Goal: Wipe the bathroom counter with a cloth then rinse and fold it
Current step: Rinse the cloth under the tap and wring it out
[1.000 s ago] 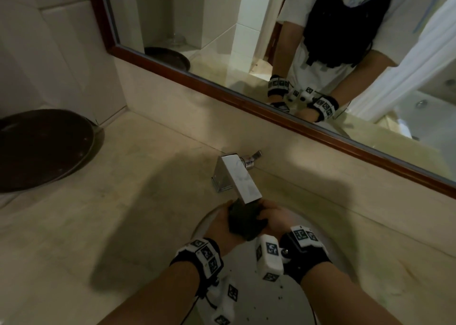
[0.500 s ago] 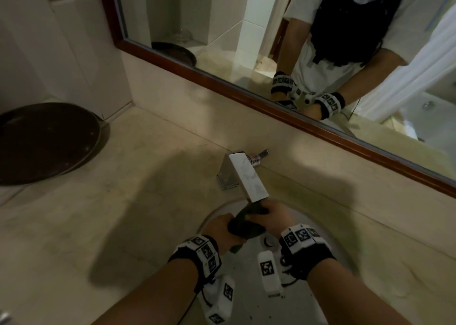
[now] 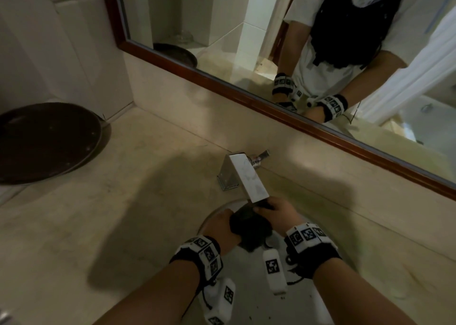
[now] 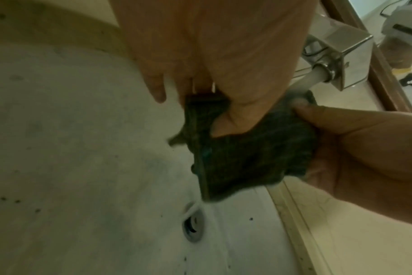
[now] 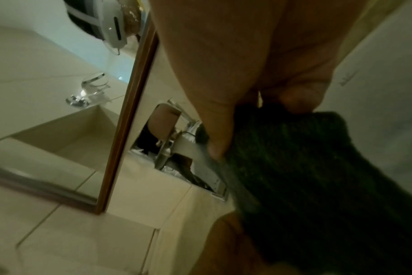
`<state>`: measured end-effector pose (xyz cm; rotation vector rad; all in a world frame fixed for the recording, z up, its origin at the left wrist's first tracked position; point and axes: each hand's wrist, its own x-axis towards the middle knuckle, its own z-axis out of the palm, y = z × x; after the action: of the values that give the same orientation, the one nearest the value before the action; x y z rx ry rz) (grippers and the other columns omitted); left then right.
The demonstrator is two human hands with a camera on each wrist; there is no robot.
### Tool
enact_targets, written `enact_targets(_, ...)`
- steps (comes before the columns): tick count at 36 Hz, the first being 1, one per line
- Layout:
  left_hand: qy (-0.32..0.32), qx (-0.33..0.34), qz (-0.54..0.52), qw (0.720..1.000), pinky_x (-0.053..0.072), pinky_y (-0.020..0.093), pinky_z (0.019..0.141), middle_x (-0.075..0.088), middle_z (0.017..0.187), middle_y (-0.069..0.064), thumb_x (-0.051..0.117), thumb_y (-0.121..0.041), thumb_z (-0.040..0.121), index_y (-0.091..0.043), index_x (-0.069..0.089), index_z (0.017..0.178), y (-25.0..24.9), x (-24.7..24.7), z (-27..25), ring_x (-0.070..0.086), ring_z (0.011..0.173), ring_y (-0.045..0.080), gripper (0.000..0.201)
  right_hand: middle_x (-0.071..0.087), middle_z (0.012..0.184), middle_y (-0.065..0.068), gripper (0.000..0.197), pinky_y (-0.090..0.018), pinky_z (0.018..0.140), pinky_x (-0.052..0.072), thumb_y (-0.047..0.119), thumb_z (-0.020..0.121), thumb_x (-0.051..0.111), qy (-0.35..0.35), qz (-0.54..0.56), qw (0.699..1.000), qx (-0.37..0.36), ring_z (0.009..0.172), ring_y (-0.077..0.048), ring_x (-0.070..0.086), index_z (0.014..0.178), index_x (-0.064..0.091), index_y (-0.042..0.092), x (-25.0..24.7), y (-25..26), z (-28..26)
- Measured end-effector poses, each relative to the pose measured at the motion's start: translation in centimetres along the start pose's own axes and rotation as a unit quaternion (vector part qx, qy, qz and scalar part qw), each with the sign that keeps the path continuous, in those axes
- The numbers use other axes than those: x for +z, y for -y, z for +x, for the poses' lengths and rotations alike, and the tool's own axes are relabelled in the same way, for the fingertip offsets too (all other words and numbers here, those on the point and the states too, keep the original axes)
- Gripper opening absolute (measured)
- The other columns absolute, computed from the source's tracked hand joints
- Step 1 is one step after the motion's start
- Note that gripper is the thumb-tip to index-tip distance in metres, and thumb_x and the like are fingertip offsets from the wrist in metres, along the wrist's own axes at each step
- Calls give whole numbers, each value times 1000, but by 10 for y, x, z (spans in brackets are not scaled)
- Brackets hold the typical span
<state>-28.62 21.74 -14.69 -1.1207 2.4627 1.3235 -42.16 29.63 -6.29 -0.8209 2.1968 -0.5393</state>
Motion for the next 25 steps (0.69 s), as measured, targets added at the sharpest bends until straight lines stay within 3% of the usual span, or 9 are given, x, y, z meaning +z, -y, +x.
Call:
enact_targets(4,-9,0,-147,989,31,23,103,43,139,-2,62,-33,87,-19,29,146,-5,2,-5,42,131,18,70,67,100,-6,10,-37,88,50,23,93,55,-14,106,993,40,95,-24,63,98,64,19,5,-11,10)
enact_targets(9,69,-63,-426,900,34,27,100,39,141,-6,47,-50,93,-30,27,145,-26,-4,-15,41,130,20,59,61,119,-9,44,-37,105,40,12,103,18,-44,169,979,102,117,-32,54,129,53,9,14,-4,9)
enact_targets(10,86,-80,-441,890,33,29,97,36,136,-7,47,-42,97,-29,24,145,-27,-5,-15,37,134,22,55,51,134,-6,74,-27,112,28,7,92,-18,-107,174,974,98,130,-29,42,140,38,6,12,3,6)
enact_targets(12,112,-68,-443,887,36,35,103,32,147,-2,57,-34,94,-23,24,148,-26,-2,-15,37,135,27,64,11,158,-10,117,-14,109,-17,17,42,-49,-243,404,858,206,146,-25,7,146,2,1,13,18,-5)
enact_targets(13,122,-71,-454,880,39,39,105,38,148,6,59,-43,90,-18,32,146,-26,1,-15,44,131,30,67,9,158,-12,102,-8,107,-17,15,57,-47,-225,402,864,203,147,-26,5,146,1,4,17,21,-12)
enact_targets(15,53,-66,-391,917,42,46,104,57,131,12,61,-60,79,-17,50,133,-13,21,-1,56,118,30,70,48,136,-14,43,-15,110,27,21,103,10,-169,184,957,147,132,-36,39,135,39,18,25,17,-11)
enact_targets(17,18,-48,-399,915,44,47,101,66,114,7,61,-64,73,-18,59,116,-20,19,-2,62,106,25,63,61,108,-12,26,-36,86,48,34,98,42,-115,218,958,146,96,-30,59,109,55,15,34,12,-15)
enact_targets(20,-61,-45,-307,949,49,41,91,65,105,7,44,-41,95,-14,56,112,-30,15,-3,61,92,24,34,62,99,-11,23,-33,72,46,34,96,48,-105,189,971,98,80,-23,57,103,51,12,49,7,-14)
enact_targets(25,-61,-25,-201,977,47,33,85,65,109,15,35,-31,102,-8,57,113,-27,16,-11,61,101,32,34,64,112,-12,33,-25,78,41,35,99,41,-65,62,994,59,100,-27,60,113,54,9,58,0,-20)
